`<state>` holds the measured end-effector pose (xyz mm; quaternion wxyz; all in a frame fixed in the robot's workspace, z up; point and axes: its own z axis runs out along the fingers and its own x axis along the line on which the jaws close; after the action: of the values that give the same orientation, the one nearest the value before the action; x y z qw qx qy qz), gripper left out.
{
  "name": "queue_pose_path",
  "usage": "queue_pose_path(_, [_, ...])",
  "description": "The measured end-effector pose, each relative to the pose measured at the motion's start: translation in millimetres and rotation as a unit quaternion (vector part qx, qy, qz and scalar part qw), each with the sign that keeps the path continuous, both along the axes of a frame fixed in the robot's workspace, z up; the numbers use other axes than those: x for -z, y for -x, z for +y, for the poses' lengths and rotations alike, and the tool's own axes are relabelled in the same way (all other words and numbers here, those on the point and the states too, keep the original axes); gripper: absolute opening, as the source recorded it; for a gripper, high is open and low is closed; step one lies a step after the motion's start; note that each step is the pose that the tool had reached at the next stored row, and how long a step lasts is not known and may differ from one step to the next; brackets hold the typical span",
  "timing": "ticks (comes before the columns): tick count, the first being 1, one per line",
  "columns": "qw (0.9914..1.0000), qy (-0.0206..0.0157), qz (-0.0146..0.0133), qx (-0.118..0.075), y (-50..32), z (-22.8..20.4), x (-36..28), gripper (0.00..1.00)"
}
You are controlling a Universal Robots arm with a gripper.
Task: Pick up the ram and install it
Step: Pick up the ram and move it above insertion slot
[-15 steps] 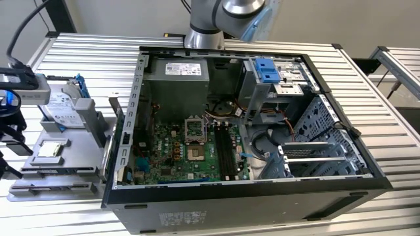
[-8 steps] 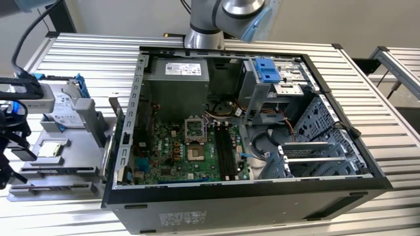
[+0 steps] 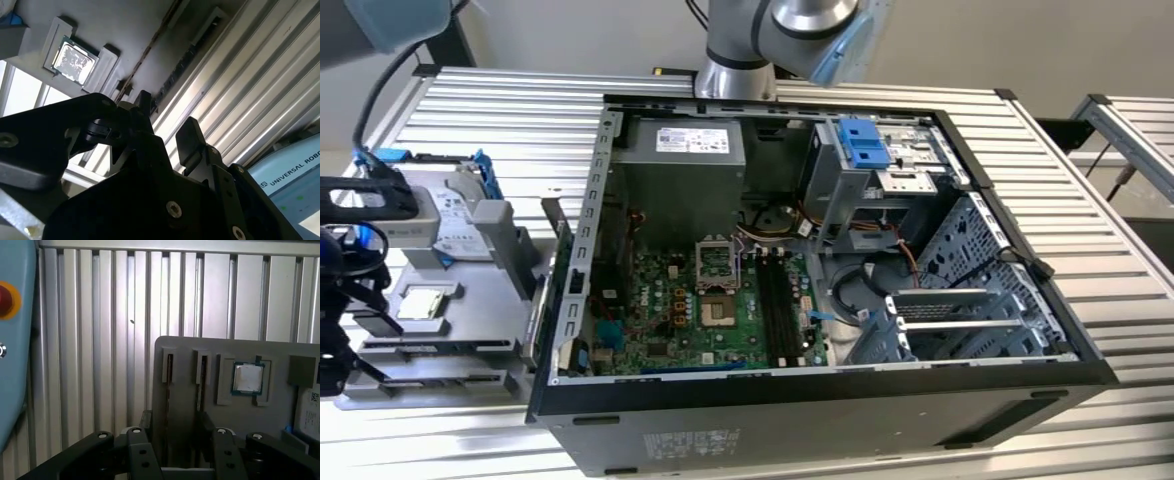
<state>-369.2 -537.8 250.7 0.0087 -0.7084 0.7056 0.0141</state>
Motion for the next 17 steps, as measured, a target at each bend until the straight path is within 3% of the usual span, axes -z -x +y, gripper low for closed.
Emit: queue_pose_path(17, [0.99999,0.0000,0.0000,0.005,-0.4,-0.6,30.9,1.00])
